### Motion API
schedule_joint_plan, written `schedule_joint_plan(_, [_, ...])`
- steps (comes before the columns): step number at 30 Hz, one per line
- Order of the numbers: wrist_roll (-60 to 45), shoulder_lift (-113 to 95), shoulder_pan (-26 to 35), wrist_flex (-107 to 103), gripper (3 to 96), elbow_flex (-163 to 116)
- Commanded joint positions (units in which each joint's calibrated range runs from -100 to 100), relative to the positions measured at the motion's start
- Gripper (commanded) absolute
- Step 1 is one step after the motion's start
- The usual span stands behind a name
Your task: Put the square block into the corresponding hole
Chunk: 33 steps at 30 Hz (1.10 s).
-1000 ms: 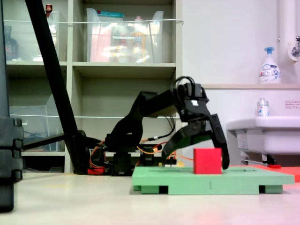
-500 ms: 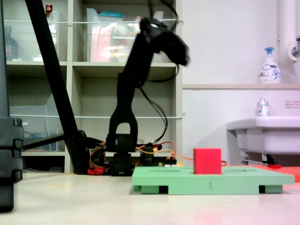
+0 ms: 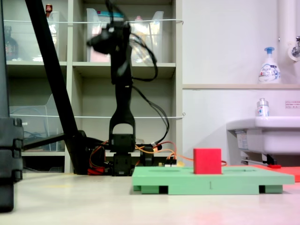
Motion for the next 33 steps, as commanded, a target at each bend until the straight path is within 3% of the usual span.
schedule_joint_plan(1, [-5.42,-26.12,-1.07,34.60,53.1,-27.39])
schedule_joint_plan(5, [-10.55,-40.08,-0.15,54.83,53.1,-60.79])
schedule_joint_plan(13, [-17.53,-40.08,-0.24,98.54,49.1,-121.60])
schedule_joint_plan(20, [-19.05,-40.08,0.44,84.97,47.8,-121.80])
schedule_joint_plan(33, [-19.00,-40.08,0.34,85.64,48.6,-121.80])
